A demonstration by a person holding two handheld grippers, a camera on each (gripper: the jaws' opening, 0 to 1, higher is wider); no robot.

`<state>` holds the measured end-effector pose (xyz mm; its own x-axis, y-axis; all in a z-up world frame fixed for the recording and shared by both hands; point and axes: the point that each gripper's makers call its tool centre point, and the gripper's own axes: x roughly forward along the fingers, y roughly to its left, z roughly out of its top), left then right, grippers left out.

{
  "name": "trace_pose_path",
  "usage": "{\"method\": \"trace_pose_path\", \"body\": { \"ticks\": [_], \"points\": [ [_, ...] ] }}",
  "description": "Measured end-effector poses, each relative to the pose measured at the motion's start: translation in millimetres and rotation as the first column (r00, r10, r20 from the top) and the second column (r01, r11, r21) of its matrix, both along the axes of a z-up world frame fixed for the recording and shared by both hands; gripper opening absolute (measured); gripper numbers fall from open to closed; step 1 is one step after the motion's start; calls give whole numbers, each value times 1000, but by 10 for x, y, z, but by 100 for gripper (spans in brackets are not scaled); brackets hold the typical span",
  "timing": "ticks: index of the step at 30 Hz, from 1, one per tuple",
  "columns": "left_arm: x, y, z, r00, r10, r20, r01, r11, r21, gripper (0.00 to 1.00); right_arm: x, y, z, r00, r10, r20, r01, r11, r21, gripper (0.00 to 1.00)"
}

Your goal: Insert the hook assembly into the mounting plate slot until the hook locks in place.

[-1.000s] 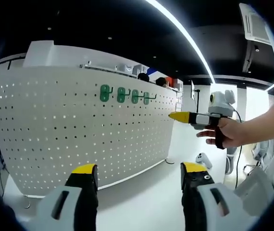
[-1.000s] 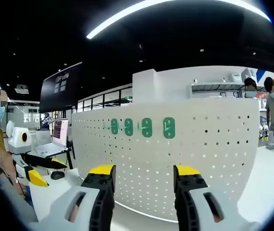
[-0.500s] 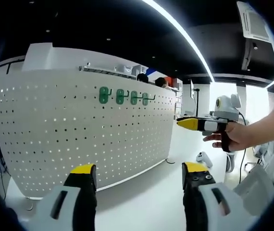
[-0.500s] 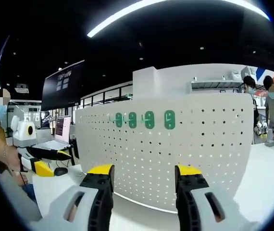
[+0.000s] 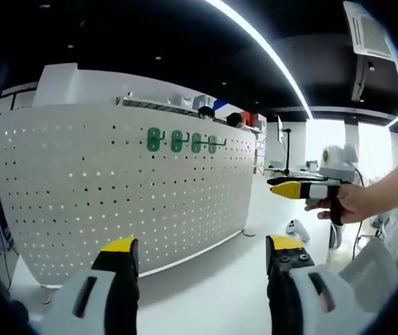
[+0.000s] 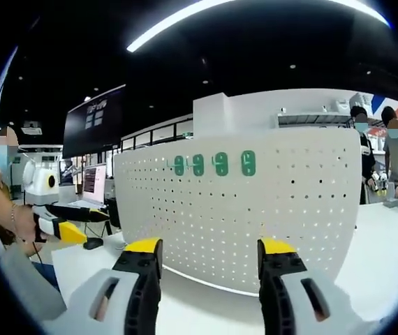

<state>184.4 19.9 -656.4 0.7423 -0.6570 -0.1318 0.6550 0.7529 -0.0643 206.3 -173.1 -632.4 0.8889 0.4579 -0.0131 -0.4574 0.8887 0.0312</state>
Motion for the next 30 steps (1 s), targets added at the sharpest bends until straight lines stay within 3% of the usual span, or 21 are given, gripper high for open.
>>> {"method": "trace_pose_path", "body": {
  "ticks": [16,21,30],
  "points": [
    [-99,107,-32,1000,16,2,-16,1000,-8,80,-246,-73,-112,1000,-11,-14,11,1000,13,57],
    [-172,122,-81,1000,6,16,-6,1000,25,83,-323,-104,-133,1000,-22,-13,23,1000,19,60],
    [-245,253,-132,1000,19,12,-19,999,25,87,-459,-102,-174,1000,-12,-6,13,1000,25,63]
  ]
}}
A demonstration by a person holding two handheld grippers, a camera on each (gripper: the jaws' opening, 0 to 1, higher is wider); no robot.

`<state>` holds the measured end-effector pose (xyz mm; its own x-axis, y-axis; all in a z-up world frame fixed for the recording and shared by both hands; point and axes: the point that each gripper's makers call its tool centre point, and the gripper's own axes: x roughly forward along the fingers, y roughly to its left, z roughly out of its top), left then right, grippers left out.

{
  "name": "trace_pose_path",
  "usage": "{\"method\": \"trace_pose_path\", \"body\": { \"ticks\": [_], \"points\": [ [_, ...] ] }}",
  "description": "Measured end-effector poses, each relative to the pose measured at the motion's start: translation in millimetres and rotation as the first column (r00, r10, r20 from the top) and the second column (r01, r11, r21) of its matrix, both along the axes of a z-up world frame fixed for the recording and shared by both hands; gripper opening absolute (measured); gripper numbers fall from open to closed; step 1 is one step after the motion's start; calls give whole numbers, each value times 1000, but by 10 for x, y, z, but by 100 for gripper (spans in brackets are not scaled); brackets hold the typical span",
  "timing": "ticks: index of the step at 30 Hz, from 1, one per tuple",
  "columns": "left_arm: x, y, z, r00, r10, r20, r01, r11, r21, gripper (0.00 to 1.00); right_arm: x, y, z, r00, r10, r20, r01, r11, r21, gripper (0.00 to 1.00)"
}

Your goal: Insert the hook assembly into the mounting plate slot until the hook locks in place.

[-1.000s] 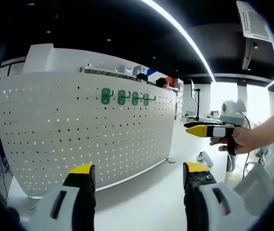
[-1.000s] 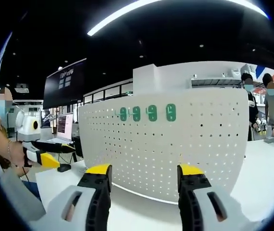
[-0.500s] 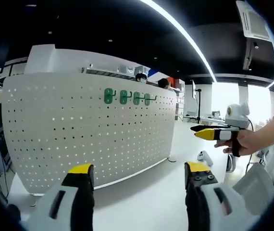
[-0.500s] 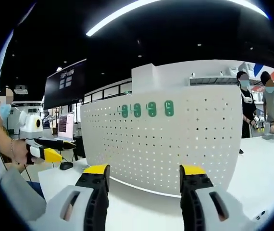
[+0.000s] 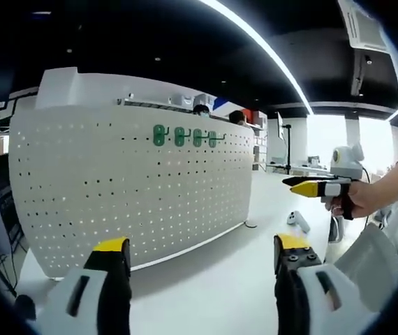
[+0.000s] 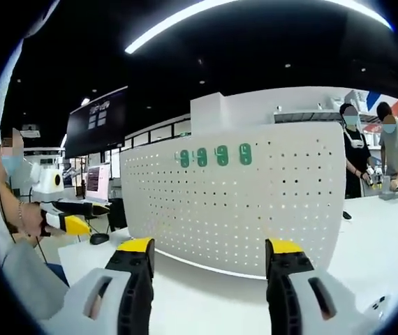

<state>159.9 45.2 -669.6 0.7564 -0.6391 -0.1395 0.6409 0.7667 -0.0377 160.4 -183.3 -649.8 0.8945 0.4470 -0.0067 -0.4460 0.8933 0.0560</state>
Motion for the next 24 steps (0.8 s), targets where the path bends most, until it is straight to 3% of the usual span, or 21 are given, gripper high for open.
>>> {"method": "trace_pose_path", "body": {
  "ticks": [24],
  "points": [
    [-267,257,-146,999,27,-30,-27,1000,7,91,-328,-84,-161,999,-12,-31,13,1000,24,69]
  ]
}}
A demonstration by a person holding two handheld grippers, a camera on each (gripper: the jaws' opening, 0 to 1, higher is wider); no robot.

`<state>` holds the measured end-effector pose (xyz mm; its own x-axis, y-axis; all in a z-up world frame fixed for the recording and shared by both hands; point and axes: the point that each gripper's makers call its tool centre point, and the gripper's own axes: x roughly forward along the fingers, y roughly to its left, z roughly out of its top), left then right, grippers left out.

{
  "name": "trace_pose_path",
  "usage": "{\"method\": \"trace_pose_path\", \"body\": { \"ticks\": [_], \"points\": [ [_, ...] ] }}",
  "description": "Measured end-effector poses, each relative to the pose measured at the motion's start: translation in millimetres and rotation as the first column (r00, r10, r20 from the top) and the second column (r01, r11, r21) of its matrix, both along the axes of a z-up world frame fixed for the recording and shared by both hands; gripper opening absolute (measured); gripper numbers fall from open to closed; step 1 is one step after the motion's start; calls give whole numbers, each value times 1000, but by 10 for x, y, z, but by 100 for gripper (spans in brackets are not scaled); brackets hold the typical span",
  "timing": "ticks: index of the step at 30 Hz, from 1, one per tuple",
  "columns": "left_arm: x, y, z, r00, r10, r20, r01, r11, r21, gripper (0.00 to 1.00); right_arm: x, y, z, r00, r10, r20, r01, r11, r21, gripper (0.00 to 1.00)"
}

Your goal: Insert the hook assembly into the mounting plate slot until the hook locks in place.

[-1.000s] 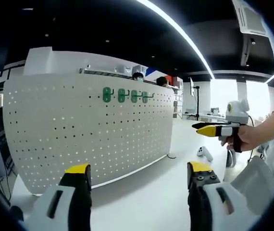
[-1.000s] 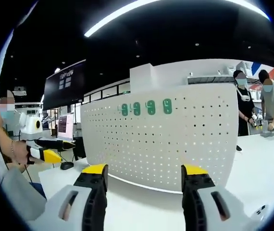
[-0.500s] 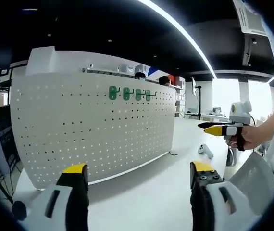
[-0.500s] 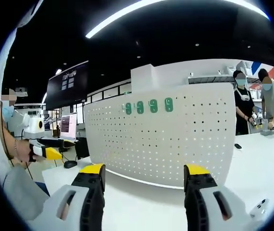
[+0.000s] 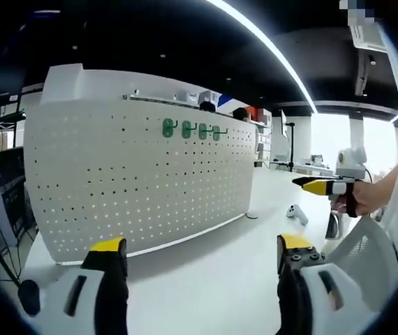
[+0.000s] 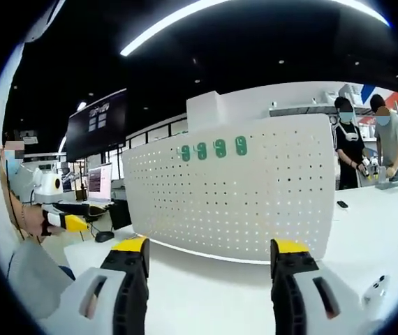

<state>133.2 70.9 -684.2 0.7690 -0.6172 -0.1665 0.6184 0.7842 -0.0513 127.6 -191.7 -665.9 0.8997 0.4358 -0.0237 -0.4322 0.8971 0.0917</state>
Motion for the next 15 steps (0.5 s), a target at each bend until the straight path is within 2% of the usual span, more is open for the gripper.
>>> {"method": "trace_pose_path", "body": {
  "ticks": [5,6,15],
  "points": [
    [-62,58,-36,1000,-6,-10,7,1000,21,93,-50,-3,-39,1000,6,-10,-6,1000,-4,70],
    [-82,81,-1,1000,-8,10,7,999,39,93,-59,-5,-43,1000,5,-11,-5,1000,-3,71],
    [-133,167,-73,1000,10,-16,-9,999,36,94,-148,1,-59,1000,-4,-8,4,1000,8,74]
  ]
}}
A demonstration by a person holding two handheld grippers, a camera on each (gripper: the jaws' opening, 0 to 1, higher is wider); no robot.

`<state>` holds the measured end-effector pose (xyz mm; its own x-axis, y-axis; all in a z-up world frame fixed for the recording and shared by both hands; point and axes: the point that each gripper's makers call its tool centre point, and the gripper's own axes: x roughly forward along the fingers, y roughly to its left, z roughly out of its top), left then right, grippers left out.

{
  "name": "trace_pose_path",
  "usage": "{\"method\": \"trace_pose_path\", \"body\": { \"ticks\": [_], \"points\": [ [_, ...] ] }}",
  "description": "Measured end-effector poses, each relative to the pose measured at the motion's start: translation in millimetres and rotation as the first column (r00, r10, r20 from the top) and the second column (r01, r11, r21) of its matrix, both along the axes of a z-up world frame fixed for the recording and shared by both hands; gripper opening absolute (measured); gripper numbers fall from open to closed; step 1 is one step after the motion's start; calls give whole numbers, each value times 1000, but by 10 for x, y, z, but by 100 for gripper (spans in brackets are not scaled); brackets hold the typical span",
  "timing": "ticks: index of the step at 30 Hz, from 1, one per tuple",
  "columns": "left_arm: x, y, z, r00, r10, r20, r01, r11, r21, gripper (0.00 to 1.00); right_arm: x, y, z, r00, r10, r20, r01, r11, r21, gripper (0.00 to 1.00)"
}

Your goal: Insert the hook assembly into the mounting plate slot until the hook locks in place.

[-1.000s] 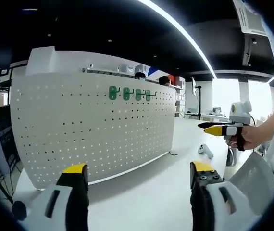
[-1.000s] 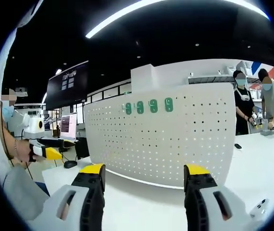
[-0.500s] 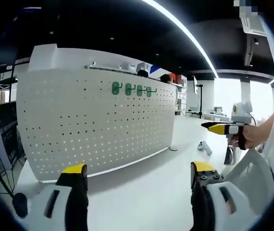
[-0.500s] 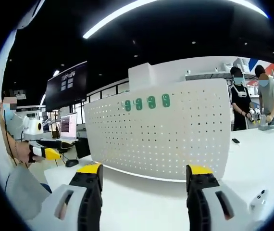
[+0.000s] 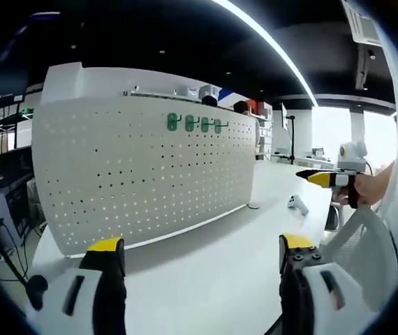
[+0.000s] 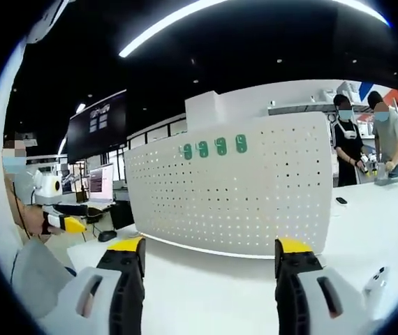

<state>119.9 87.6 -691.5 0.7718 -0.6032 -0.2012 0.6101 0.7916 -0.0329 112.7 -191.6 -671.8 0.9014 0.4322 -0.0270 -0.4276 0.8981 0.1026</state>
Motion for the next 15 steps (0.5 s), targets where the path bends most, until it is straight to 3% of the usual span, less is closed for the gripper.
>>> {"method": "trace_pose_path", "body": {
  "ticks": [15],
  "points": [
    [-35,-39,-16,1000,-6,-3,6,1000,-7,94,-50,20,-25,1000,-6,-5,6,1000,23,74]
  ]
}}
